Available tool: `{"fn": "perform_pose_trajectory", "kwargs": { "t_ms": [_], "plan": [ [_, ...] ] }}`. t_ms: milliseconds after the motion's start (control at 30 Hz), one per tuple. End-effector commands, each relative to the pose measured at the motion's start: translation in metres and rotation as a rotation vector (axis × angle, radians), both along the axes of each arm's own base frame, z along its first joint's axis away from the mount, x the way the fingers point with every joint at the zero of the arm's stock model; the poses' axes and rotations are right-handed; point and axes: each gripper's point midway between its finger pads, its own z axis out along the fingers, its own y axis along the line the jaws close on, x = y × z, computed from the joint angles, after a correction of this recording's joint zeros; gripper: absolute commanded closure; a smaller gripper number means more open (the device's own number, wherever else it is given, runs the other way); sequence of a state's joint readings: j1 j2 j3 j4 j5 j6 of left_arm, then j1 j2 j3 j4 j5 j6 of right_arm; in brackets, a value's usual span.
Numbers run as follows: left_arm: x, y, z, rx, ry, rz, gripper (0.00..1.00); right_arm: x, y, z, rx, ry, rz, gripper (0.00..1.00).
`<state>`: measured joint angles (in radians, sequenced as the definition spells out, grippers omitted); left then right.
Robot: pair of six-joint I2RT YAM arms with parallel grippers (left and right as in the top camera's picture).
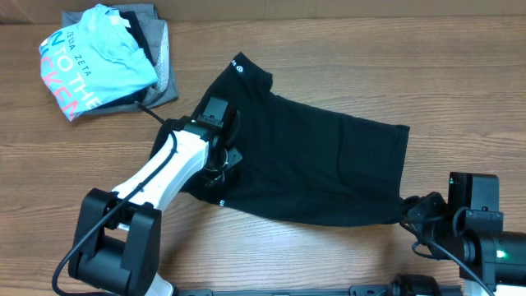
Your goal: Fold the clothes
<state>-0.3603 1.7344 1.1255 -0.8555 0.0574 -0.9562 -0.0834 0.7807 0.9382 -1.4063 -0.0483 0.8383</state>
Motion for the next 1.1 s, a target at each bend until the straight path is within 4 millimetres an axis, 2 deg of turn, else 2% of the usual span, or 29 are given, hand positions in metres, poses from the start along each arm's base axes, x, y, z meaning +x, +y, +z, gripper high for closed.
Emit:
{"fn": "perform_pose_trajectory", "kwargs": {
  "t_ms": [0,133,233,300,433,567,700,833,1067],
  "plan": [
    [0.015,0.009,0.049,0.047,-0.138,-0.035,0.96,0.005,0.0,0.007,0.001,-0.033,-0.015,0.96],
    [0.014,0.018,0.08,0.067,-0.224,-0.023,0.96,0.007,-0.004,0.008,-0.011,-0.044,-0.033,0.96],
    [0.018,0.021,0.097,0.068,-0.292,-0.013,0.96,0.012,-0.004,0.01,-0.013,-0.065,-0.033,0.96],
    [0.023,0.022,0.099,0.073,-0.316,-0.009,0.96,0.014,-0.005,0.011,-0.018,-0.075,-0.04,0.96],
    [0.037,0.016,0.097,0.058,-0.352,-0.011,0.96,0.016,-0.013,0.01,-0.047,-0.068,-0.082,0.96],
    [0.05,0.011,0.086,0.06,-0.362,-0.02,0.96,0.019,-0.014,0.004,-0.038,-0.034,-0.103,0.96],
    [0.067,0.016,0.073,0.099,-0.383,0.0,0.96,0.016,-0.014,-0.015,-0.03,0.042,-0.128,0.96],
    [0.084,0.022,0.066,0.126,-0.416,0.013,0.96,0.013,-0.014,-0.043,-0.018,0.129,-0.153,0.96],
    [0.108,0.016,0.059,0.127,-0.481,-0.031,0.94,0.018,-0.014,-0.066,-0.005,0.211,-0.197,0.96]
  ]
}}
